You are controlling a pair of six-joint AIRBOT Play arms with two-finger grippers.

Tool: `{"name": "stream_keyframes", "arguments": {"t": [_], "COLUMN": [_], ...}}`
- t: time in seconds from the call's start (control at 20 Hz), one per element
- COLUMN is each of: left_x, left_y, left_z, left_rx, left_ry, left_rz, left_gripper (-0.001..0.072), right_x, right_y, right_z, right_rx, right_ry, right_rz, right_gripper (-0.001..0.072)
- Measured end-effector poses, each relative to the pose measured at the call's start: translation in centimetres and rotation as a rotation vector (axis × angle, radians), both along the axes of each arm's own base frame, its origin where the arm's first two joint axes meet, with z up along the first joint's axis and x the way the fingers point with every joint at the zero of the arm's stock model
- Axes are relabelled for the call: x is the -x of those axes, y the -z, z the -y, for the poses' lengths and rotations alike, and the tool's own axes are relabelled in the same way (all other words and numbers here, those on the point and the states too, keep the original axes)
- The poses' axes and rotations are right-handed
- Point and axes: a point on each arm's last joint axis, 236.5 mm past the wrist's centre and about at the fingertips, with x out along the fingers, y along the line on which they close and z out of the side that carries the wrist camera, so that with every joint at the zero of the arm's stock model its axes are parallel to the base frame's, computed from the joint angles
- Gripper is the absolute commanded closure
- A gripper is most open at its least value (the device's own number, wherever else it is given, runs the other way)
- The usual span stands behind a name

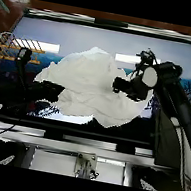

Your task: Fold the shirts.

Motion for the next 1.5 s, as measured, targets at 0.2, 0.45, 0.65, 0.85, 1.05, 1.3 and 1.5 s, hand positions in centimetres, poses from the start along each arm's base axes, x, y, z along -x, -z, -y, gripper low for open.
{"name": "stream_keyframes", "arguments": {"t": [0.2, 0.45, 0.65, 0.85, 1.05, 1.3, 1.5], "left_x": [-0.1, -0.1, -0.2, -0.2, -0.2, -0.2, -0.2], "left_y": [-0.6, -0.8, -0.9, -1.0, -1.0, -1.0, -1.1], "left_z": [0.0, 0.0, 0.0, 0.0, 0.0, 0.0, 0.0], "left_rx": [0.01, 0.012, 0.016, 0.016, 0.017, 0.018, 0.018], "left_ry": [-0.002, -0.002, -0.004, -0.005, -0.005, -0.005, -0.005], "left_rz": [0.018, 0.025, 0.031, 0.032, 0.033, 0.034, 0.034], "left_gripper": [0.0667, 0.0667, 0.0667, 0.0667, 0.0666, 0.0666, 0.0666], "right_x": [0.1, 1.4, 2.1, 2.1, 2.9, 2.7, 1.8], "right_y": [3.3, 4.4, 3.8, 2.9, 2.9, 3.6, 5.0], "right_z": [-0.3, 0.7, 0.9, 1.0, -0.1, 0.2, 1.0], "right_rx": [-0.012, 0.028, 0.039, 0.046, 0.064, 0.147, 0.211], "right_ry": [-0.014, -0.042, -0.087, -0.109, -0.172, -0.201, -0.187], "right_rz": [-0.164, -0.259, -0.286, -0.273, -0.273, -0.253, -0.247], "right_gripper": [0.0062, 0.0062, 0.007, 0.007, 0.007, 0.007, 0.0071]}}
